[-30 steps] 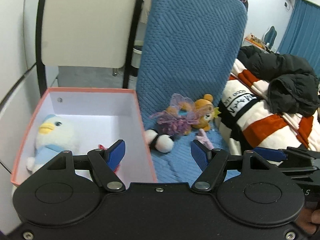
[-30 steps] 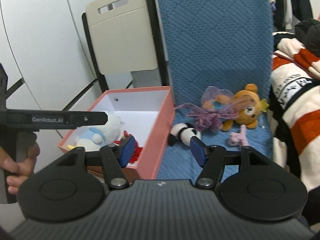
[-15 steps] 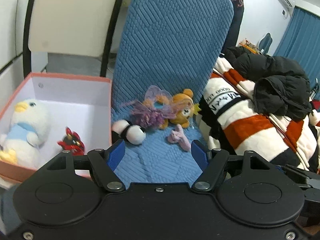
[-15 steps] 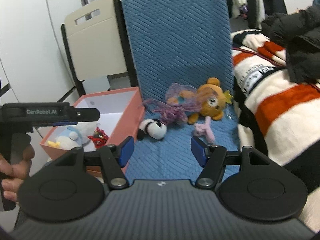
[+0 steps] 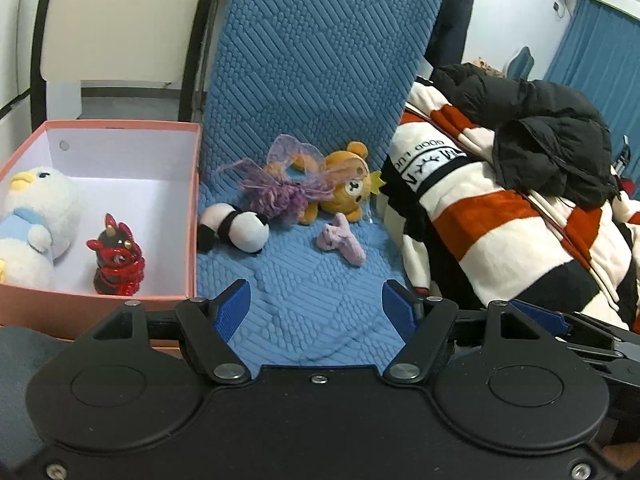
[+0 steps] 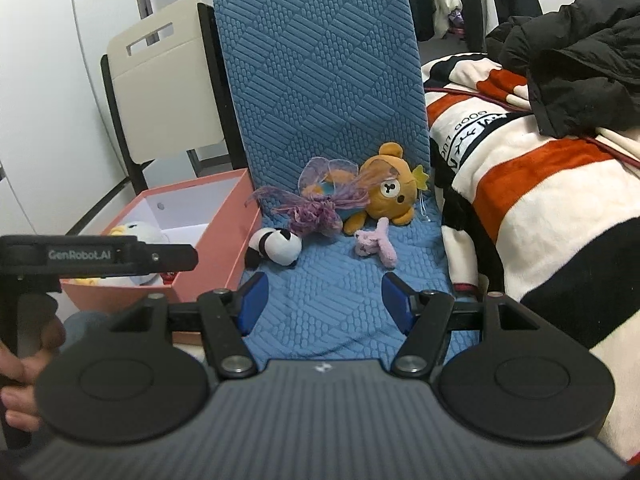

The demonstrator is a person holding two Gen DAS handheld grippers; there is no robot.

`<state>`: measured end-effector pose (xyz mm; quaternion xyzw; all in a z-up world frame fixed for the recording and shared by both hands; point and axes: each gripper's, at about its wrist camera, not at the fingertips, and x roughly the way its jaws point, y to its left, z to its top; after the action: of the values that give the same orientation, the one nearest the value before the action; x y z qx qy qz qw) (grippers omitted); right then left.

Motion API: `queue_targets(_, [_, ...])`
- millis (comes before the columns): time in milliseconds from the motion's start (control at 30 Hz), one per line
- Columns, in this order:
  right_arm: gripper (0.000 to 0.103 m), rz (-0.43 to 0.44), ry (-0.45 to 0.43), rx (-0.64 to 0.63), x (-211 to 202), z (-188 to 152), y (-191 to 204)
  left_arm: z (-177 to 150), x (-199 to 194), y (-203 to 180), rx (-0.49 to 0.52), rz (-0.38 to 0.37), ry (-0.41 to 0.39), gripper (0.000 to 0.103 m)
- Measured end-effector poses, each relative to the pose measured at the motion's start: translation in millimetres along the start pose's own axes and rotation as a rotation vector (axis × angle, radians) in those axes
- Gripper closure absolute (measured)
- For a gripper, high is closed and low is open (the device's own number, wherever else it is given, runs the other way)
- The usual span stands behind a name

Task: Organize objects
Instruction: 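Withdraw both tools from the box back toward the chair seat, then grasp the pink plush with the right gripper while the left gripper grasps the purple bow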

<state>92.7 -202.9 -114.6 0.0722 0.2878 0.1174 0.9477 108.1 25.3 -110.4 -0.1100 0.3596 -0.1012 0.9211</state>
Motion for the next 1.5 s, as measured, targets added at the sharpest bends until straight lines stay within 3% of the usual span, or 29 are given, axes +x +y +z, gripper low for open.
queue_targets(567, [0.038, -0.036, -0.020, 0.017, 13, -9, -14, 9, 26, -8, 0.012, 0.018, -0.015, 0.033])
queue_targets(1167, [0.038, -0.097, -0.036, 0.095, 81, -4, -45, 38, 87, -29, 0.090, 0.022, -0.016, 0.032])
queue_targets(1433, [0.038, -0.105, -0.010, 0.089, 118, 6, -48, 57, 122, -12, 0.167, 0.064, 0.012, 0.017])
queue_targets(1500, [0.019, -0.106, 0.001, 0.087, 128, 9, -49, 63, 134, -7, 0.191, 0.077, 0.031, 0.014])
